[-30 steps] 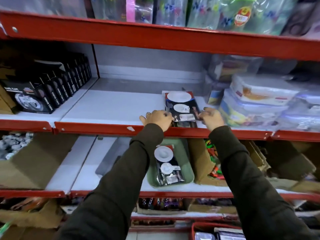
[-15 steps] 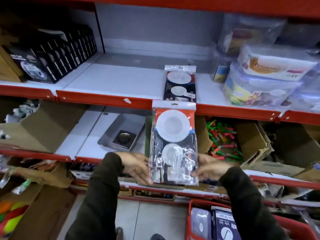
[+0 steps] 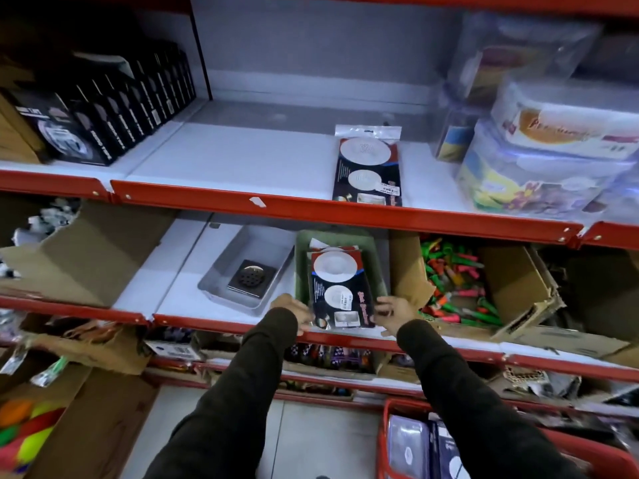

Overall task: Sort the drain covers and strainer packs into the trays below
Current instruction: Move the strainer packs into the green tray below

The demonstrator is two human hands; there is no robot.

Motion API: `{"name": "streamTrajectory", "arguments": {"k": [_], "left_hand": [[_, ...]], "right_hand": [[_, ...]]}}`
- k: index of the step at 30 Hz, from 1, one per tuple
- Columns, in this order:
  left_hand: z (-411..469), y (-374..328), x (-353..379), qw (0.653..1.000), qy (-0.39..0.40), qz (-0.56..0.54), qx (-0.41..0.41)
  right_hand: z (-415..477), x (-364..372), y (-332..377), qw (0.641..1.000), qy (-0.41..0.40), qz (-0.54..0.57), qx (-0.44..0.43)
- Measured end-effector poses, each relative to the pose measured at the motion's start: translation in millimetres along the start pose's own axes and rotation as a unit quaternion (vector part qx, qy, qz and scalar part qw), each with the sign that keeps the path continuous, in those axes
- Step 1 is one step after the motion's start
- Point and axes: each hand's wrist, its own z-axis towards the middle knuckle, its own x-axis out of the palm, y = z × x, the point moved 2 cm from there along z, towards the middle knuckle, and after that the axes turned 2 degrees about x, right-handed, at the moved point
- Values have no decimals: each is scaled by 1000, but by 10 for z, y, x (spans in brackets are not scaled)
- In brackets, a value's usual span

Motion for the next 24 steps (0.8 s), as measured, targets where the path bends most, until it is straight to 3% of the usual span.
{"name": "streamTrajectory", "arguments": {"k": [3,6,8,10,11,12,14,17,20,22,24], "left_hand": [[-16,-82,-63,988,-103,84,78],[-263,-414,-172,952,-164,51,252],[-487,-781,-259,869,-242,92,421],[-669,-1242,-325,758,-337,167,533],[-726,-1483,-346,726,-372,196,544],[-743,-1706,-350,720,-389,226,529],[-643,-2083,-333,784,-345,303,418],[-441,-2359,-286,887,-186,373,201],[-385,-2472,-337,934,-114,289,177],[-366,-2530,-394,965,-68,143,209],[-393,-2559,-488,974,-30,-1,224]], "right_hand": [[-161,-122,211,968,-119,-179,-128],[-497,-279,591,914,-252,-126,-292],[-691,-405,943,836,-361,-107,-400],[-799,-541,1333,775,-446,-136,-427],[-783,-614,1511,773,-461,-156,-407],[-737,-682,1664,788,-455,-179,-374],[-597,-785,1893,840,-403,-218,-290],[-429,-784,2088,905,-308,-242,-165],[-364,-771,2245,943,-255,-161,-141],[-316,-858,2272,970,-206,-18,-131],[-372,-924,2265,976,-129,116,-130]]}}
